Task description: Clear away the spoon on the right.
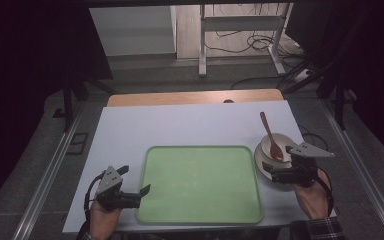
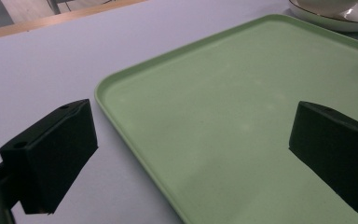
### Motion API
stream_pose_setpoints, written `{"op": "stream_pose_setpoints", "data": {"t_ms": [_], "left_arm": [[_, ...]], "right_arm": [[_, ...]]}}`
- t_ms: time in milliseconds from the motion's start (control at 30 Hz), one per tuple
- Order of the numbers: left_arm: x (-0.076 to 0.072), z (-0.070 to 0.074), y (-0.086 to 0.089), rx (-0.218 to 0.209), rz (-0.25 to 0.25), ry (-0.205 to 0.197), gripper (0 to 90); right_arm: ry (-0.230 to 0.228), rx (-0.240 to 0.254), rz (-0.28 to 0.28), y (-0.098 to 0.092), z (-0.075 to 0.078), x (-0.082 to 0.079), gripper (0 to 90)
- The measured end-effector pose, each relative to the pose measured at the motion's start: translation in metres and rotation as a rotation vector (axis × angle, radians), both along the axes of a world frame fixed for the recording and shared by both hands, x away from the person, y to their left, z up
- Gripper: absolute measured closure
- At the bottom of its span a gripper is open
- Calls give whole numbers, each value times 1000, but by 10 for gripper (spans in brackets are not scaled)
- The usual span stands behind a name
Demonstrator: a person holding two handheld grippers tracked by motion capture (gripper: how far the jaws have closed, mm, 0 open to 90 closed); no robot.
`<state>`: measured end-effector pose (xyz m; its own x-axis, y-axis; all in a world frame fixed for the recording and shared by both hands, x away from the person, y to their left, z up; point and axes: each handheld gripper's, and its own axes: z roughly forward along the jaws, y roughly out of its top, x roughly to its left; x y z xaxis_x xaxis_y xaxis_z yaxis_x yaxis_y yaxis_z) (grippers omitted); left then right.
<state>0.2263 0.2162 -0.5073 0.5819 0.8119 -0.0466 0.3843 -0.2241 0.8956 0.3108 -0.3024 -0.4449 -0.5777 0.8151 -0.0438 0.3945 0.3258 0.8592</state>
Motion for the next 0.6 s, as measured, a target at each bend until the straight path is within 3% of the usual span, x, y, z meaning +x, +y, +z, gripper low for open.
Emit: {"op": "stream_pose_setpoints", "data": {"t_ms": [600], "left_arm": [[0, 0, 0, 5, 7, -2, 8]], "right_arm": [[17, -37, -40, 3, 8, 23, 0]]}}
